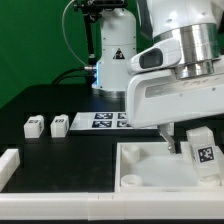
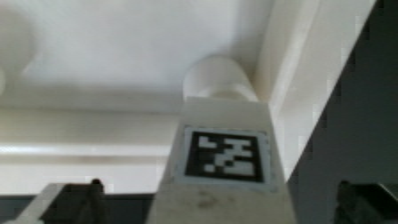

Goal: Assemble one leg

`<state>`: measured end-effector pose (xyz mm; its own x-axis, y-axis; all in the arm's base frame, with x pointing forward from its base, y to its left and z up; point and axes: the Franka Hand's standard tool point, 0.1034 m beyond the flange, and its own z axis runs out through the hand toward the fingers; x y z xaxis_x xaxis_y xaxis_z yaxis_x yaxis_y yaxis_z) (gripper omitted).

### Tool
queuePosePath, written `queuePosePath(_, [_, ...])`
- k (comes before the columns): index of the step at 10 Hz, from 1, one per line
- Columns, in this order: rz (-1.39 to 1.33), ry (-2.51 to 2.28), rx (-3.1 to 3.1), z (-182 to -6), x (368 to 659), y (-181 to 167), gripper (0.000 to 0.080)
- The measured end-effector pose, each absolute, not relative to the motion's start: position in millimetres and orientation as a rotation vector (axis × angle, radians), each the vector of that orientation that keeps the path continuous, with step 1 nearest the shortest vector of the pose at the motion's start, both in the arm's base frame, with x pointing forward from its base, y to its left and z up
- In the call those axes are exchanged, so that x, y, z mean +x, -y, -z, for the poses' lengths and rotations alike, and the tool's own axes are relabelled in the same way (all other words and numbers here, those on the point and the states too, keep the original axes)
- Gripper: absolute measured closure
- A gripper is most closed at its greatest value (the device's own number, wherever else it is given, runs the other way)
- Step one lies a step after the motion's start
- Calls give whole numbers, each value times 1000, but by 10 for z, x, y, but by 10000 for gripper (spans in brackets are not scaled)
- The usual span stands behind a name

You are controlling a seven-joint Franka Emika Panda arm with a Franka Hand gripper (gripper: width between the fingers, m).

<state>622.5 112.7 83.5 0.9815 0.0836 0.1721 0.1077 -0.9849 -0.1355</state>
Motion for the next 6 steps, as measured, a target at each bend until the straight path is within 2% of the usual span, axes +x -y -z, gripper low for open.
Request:
queuePosePath(2, [-31,154,-2970,-907,6239,-1166,150])
queuePosePath(3, [-285,166,-2938,-919,6177,-1173,150])
queuePosePath(4, [-413,185,-2914,-894,6227,-1190,150])
queuePosePath(6, [-339,186,-2925,-854,6312,-1185,150])
